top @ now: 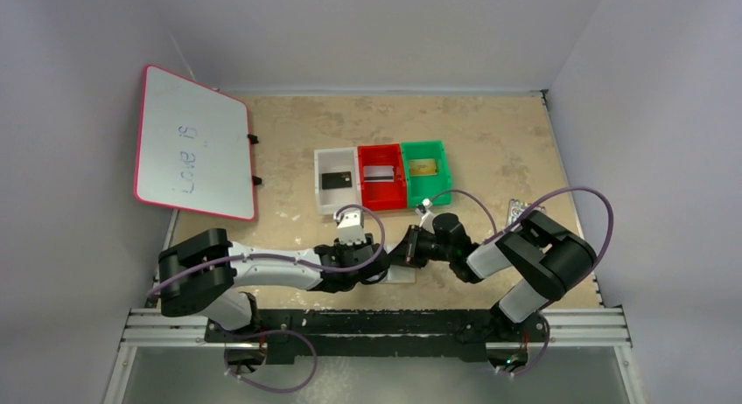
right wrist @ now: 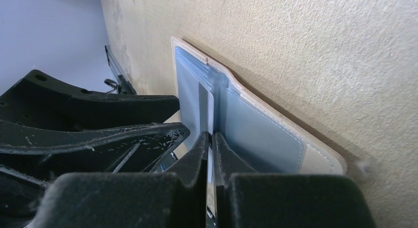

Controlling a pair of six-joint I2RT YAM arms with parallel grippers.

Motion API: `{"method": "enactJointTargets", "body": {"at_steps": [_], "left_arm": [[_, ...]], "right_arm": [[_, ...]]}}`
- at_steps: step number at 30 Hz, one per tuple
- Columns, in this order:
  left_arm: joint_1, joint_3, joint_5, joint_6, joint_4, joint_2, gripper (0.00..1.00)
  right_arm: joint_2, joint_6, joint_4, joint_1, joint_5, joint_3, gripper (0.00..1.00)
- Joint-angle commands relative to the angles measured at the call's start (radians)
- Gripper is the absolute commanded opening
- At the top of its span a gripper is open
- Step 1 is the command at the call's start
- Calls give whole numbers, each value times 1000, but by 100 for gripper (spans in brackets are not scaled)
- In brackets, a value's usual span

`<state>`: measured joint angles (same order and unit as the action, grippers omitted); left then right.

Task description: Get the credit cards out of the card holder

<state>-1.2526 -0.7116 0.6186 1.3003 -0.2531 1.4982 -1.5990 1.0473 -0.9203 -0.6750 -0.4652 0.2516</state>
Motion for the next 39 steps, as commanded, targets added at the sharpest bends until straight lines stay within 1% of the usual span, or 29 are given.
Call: {"method": "enactJointTargets", "body": {"at_steps": [1, 7, 20, 24, 28, 34, 39], "left_arm": [[-4, -44, 28, 22, -65, -8, 44], [-8, -50, 47, 13, -50, -43, 46], [-10, 18, -12, -66, 179, -61, 44], [-10, 36, -5, 8, 151, -28, 42], [-11, 40, 3, 51, 111, 22, 41], [-11, 31, 21, 65, 51, 64, 38], [-11, 33, 27, 67, 38, 63, 37]], "right_arm": [[-4, 17, -48, -6, -8, -7, 0], [16, 44, -26, -6, 13, -26, 0], [29, 49, 3, -4, 14, -34, 0], [35, 50, 18, -3, 21, -33, 0], [59, 49, 51, -3, 36, -34, 0], [121, 31, 132, -3, 65, -33, 0], [163, 35, 149, 2, 72, -41, 0]]}}
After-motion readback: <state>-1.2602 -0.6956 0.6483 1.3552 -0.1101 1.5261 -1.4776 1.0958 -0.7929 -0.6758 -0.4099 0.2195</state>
